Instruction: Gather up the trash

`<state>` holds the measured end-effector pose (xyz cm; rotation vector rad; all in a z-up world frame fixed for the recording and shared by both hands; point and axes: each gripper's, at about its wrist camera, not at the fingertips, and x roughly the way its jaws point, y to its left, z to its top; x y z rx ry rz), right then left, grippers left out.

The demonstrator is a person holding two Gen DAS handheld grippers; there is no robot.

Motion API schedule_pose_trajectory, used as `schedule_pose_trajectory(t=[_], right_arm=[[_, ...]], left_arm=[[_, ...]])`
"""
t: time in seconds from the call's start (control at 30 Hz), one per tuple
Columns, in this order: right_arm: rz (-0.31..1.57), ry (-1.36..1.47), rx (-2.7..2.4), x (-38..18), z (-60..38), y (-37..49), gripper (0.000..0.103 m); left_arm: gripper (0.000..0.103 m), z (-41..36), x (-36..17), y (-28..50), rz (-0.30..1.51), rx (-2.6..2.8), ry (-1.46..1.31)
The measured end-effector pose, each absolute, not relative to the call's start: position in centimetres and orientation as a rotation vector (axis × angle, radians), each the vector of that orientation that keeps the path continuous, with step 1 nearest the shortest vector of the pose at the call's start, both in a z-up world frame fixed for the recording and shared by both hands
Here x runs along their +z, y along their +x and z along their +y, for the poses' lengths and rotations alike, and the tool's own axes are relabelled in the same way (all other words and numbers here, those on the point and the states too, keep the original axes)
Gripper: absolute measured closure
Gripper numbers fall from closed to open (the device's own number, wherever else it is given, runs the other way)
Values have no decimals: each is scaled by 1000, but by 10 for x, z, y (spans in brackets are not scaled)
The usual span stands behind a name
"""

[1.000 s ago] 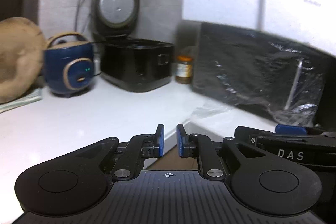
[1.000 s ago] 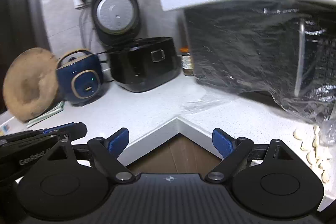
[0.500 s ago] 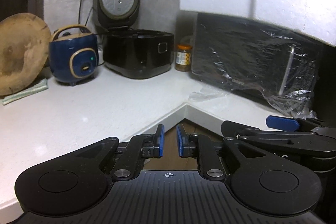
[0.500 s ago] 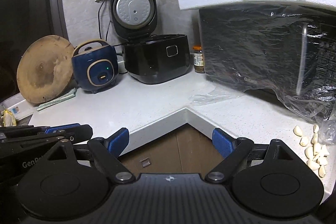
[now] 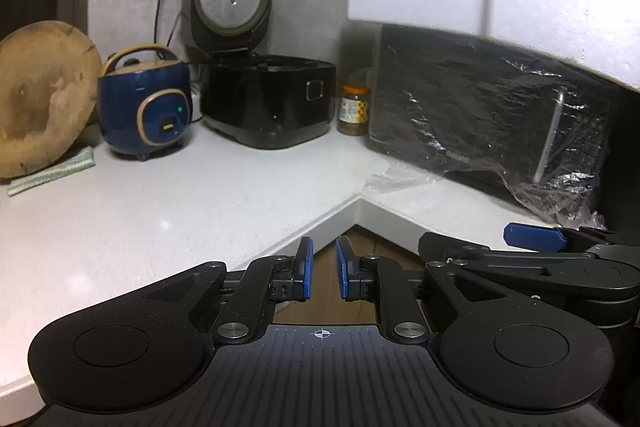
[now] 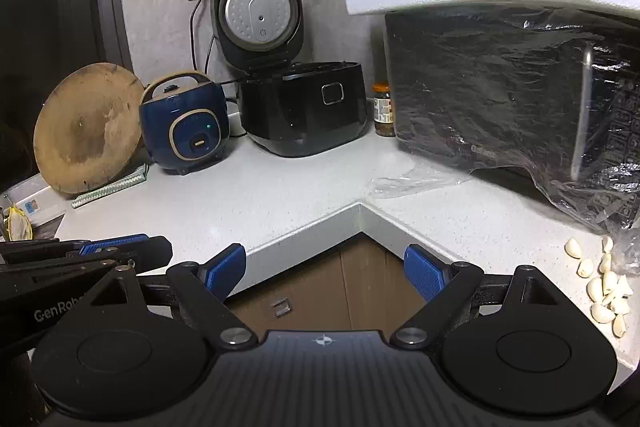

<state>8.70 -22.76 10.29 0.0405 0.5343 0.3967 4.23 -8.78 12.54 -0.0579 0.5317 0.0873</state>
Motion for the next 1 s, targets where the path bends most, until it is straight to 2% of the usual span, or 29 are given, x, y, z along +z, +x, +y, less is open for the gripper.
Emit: schedule_pose_trajectory(t=[1.0], right_arm=[[546,40,392,100,-230,90,16]], left_arm=[[87,-89,122,45,543,82,-62]])
